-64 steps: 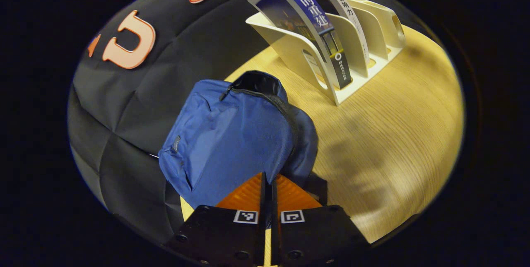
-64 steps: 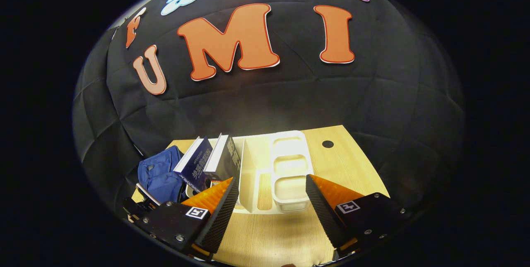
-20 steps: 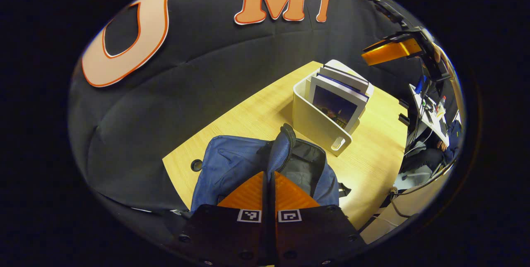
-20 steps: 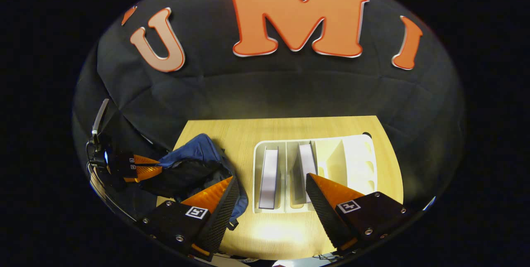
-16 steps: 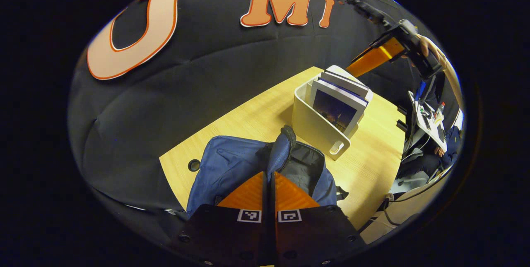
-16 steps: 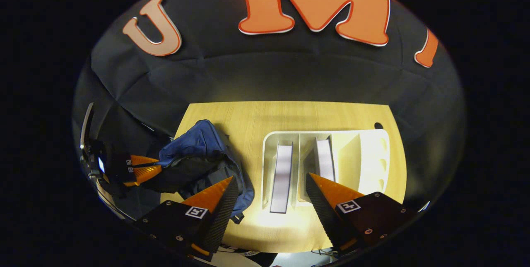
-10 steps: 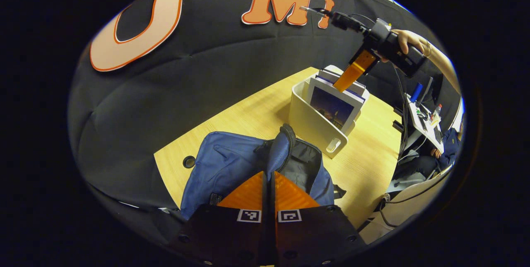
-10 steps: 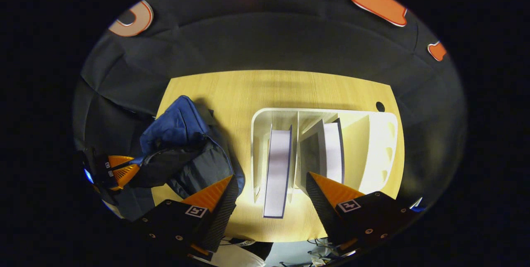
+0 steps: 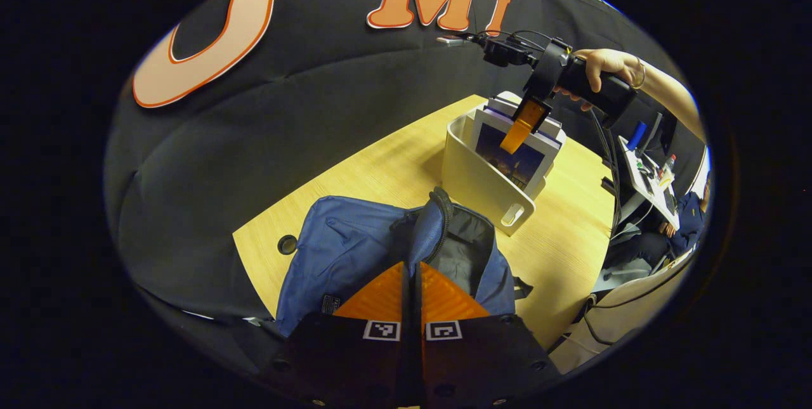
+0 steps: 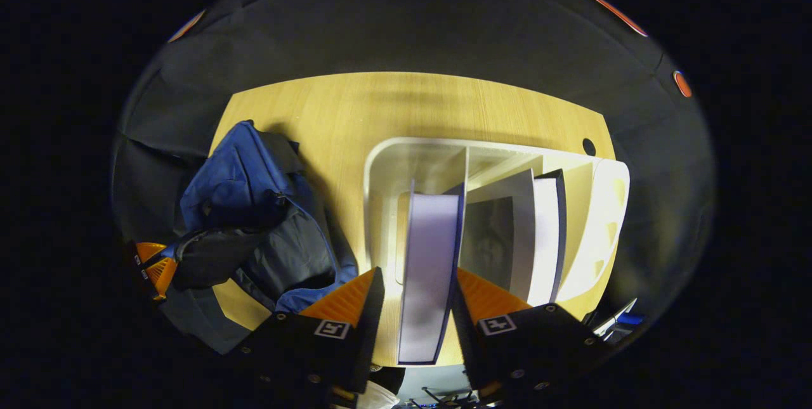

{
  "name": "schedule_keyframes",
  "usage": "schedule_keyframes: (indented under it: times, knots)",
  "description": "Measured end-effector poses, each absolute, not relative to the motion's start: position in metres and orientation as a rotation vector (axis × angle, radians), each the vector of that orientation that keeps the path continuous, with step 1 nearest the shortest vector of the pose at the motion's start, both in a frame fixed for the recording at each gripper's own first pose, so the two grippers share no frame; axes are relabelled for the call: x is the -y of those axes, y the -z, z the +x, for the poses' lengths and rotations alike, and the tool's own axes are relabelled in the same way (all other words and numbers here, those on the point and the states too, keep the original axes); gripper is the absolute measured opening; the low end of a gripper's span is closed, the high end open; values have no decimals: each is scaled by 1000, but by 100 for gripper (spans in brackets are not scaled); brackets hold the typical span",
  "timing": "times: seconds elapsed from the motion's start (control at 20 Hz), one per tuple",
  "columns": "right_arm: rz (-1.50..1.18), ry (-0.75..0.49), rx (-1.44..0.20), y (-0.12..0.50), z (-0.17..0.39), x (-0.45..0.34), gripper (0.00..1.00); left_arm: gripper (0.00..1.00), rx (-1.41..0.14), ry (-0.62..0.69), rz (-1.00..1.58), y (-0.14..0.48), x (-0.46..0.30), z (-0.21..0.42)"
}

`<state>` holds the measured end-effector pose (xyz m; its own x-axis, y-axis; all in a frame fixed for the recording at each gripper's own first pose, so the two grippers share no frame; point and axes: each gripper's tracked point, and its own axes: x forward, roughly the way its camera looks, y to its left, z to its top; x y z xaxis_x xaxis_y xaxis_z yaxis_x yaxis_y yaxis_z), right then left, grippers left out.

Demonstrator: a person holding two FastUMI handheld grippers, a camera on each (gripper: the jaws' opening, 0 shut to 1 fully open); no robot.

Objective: Open the schoolbag, grab two books from the bookshelf and put them into the schoolbag.

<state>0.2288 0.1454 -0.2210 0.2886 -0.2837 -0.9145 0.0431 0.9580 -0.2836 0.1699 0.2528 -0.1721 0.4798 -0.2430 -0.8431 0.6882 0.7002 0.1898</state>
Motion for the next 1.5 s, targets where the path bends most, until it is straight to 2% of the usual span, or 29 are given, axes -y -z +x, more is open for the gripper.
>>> schedule_keyframes:
  times: [0.05, 0.25, 0.45, 0.5, 0.6, 0.65, 0.85, 1.05, 1.25, 1.5]
  knots:
    - [-199, 217, -1244, 217, 232, -147, 39, 0, -903, 599, 559, 173, -251, 169]
    - [-173, 206, -1208, 211, 227, -147, 34, 1, -904, 551, 568, 173, -249, 162]
    - [-171, 130, -1152, 181, 213, -163, 32, 1, -885, 533, 585, 171, -242, 154]
    - [-158, 129, -1101, 167, 209, -166, 22, 1, -884, 538, 584, 174, -239, 153]
    - [-139, 126, -1021, 138, 193, -173, 41, 0, -895, 558, 588, 174, -235, 142]
    - [-130, 125, -990, 124, 181, -174, 31, 1, -890, 559, 605, 170, -237, 144]
    - [-78, 132, -844, 68, 136, -178, 31, 0, -864, 562, 669, 154, -236, 152]
    - [109, 30, -762, 49, 92, -209, 30, 1, -849, 561, 666, 148, -232, 159]
    - [304, -60, -754, 88, 70, -247, 30, 1, -843, 573, 690, 144, -228, 163]
    - [522, -95, -749, 182, 86, -280, 30, 0, -847, 599, 721, 142, -222, 161]
